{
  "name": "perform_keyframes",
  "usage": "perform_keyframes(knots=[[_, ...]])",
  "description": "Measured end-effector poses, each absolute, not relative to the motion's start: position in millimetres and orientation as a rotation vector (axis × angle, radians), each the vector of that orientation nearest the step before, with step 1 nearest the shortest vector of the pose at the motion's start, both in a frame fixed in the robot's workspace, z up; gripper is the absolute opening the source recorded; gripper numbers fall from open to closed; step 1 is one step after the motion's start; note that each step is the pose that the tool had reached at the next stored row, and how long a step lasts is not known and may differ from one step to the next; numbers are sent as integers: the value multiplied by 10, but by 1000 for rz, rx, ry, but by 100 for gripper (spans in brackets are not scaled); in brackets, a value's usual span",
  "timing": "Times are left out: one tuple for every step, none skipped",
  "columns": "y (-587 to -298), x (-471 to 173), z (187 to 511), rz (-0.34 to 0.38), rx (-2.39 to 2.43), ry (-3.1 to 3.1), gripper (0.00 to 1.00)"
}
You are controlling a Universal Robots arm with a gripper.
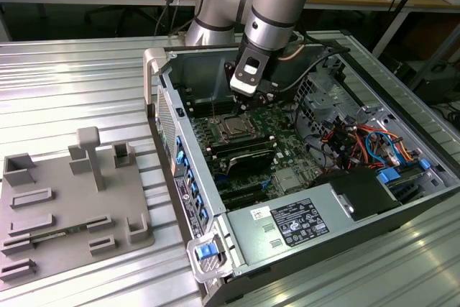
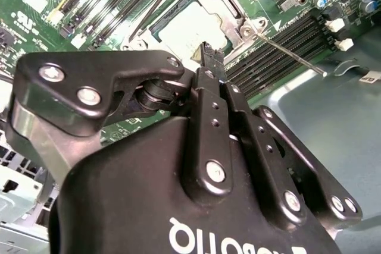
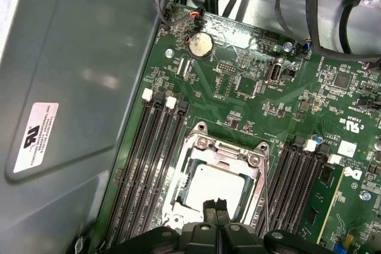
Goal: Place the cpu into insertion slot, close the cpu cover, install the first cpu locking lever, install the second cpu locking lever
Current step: 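Install the first cpu locking lever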
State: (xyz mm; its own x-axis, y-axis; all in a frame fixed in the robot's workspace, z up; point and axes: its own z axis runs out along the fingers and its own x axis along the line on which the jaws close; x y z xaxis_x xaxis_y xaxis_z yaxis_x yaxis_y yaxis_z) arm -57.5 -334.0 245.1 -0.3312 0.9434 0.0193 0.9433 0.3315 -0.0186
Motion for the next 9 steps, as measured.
perform_keyframes(knots=[[-3340,-576,2451,7,-1767,-2566,11],[-3340,-576,2450,7,-1733,-2588,11],[-3340,-576,2450,7,-1700,-2610,11],[-3340,-576,2450,8,-1682,-2622,11],[-3340,-576,2450,8,-1677,-2625,11],[-3340,-576,2450,8,-1675,-2626,11],[-3340,-576,2450,8,-1675,-2627,11],[-3340,-576,2450,8,-1674,-2627,11],[-3340,-576,2450,8,-1673,-2628,11]])
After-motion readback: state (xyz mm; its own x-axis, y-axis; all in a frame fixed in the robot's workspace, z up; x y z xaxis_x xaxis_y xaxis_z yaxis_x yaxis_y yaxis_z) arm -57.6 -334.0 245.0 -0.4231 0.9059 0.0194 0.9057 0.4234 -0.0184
